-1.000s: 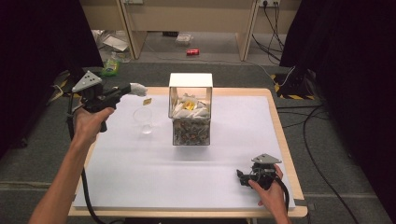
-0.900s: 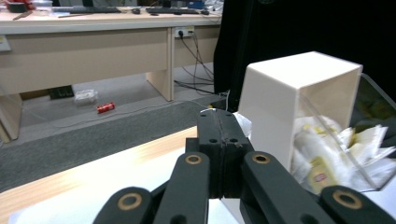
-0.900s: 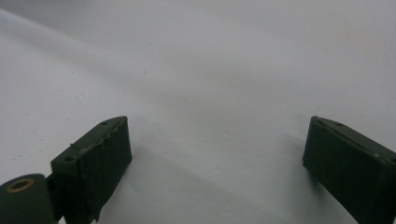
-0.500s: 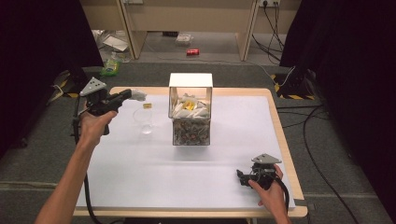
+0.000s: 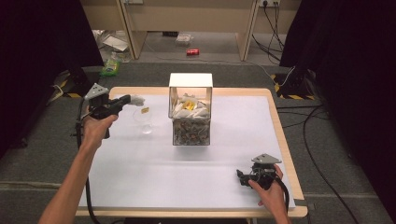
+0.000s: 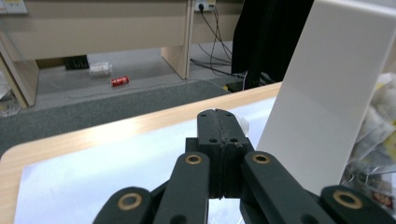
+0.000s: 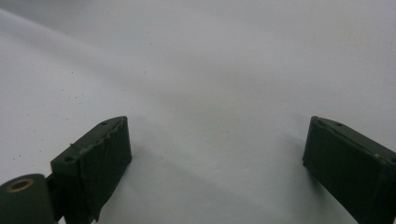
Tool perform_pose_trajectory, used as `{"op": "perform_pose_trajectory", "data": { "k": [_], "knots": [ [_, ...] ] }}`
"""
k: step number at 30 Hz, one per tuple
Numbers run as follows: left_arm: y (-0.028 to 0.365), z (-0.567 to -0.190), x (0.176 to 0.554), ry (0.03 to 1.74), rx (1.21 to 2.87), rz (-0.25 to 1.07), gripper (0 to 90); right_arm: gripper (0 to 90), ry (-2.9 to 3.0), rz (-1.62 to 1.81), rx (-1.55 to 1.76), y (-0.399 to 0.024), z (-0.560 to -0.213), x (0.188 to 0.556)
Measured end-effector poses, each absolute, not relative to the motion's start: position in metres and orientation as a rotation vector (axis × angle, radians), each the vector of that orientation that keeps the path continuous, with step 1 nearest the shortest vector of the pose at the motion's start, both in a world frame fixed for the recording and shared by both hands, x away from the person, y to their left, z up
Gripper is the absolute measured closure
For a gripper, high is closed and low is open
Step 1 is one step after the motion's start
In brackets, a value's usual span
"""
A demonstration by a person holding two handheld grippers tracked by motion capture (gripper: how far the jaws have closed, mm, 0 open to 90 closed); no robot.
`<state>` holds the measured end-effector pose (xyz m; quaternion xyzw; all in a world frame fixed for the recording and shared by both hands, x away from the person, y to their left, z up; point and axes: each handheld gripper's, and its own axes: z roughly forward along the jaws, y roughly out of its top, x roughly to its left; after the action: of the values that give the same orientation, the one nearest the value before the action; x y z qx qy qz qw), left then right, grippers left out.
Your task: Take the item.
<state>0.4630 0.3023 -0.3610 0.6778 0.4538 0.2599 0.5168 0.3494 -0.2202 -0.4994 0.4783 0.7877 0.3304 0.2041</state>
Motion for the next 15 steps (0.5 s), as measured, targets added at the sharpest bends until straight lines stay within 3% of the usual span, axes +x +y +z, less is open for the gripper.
{"op": "perform_pose_trajectory", "data": {
  "k": [15],
  "knots": [
    [0.300,-0.386,0.470,1.136,1.683,0.629,89.3,8.3,2.196,0.924,1.333,-0.220,-0.500,0.349]
  ]
}}
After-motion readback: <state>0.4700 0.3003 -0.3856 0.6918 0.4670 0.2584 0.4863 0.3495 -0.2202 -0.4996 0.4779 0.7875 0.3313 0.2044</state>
